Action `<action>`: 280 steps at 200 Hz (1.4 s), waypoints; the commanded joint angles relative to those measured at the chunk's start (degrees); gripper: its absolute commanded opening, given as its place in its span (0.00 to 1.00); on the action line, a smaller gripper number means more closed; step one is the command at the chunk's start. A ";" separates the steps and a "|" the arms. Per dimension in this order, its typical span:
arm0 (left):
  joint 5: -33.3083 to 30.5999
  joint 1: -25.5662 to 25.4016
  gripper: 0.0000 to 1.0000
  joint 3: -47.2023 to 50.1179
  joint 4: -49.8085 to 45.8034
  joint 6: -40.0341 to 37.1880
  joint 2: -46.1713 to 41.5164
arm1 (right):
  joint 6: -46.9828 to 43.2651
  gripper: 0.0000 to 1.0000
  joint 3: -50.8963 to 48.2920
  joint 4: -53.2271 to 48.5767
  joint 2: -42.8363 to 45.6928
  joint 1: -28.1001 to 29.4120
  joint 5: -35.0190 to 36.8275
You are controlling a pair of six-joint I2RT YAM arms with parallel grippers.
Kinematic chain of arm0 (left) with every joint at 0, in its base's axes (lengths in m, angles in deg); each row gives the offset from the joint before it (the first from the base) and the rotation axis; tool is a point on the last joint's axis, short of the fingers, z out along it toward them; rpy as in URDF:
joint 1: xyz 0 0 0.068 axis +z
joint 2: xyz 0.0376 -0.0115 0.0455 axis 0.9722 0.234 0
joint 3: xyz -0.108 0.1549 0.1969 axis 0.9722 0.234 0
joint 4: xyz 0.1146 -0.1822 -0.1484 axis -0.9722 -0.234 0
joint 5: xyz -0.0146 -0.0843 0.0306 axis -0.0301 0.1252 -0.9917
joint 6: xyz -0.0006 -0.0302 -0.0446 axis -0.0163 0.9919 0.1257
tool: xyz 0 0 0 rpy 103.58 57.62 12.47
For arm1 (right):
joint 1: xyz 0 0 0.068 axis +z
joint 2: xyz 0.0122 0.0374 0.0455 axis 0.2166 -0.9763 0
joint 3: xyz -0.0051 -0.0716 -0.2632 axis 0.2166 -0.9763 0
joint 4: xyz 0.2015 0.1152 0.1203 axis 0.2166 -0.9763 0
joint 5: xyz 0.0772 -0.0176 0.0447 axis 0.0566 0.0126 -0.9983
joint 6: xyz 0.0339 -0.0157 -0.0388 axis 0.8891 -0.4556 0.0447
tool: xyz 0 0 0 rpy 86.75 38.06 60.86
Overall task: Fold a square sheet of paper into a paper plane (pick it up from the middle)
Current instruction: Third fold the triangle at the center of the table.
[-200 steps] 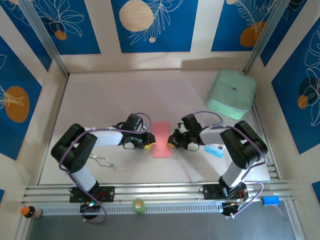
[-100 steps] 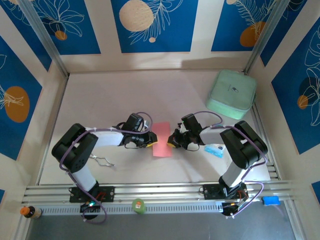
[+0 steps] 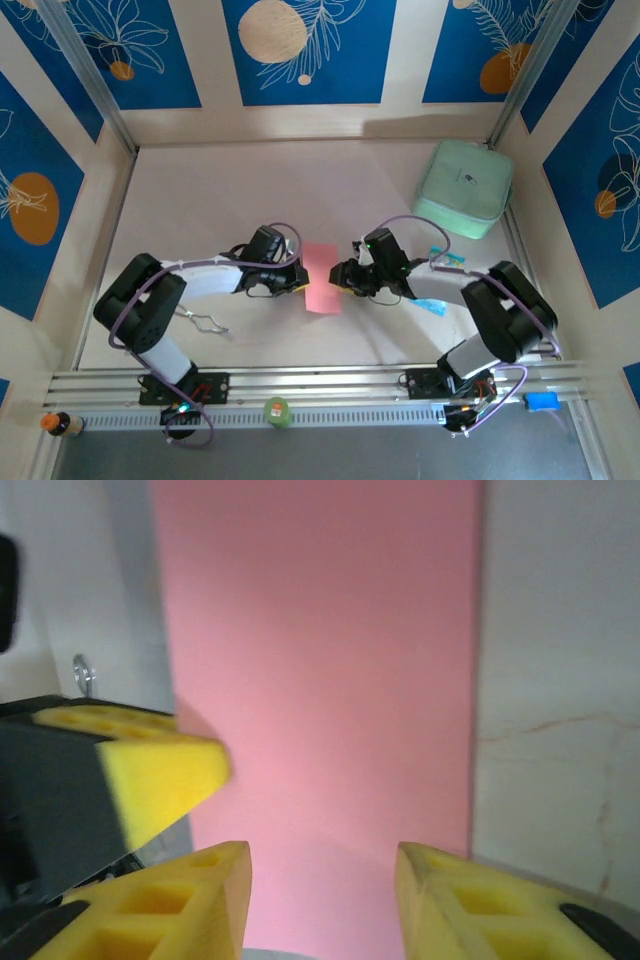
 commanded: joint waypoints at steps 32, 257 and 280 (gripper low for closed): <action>-0.27 -0.11 0.00 1.32 -1.90 1.22 -2.42 | -17.66 0.47 -2.15 1.66 7.65 9.87 16.79; -0.82 -0.03 0.00 3.00 -1.42 2.65 -4.29 | -52.80 0.51 -4.57 23.00 -5.85 40.12 55.52; -0.78 0.02 0.00 3.01 -1.55 2.67 -4.44 | -51.91 0.41 -4.85 22.14 -4.93 40.11 55.55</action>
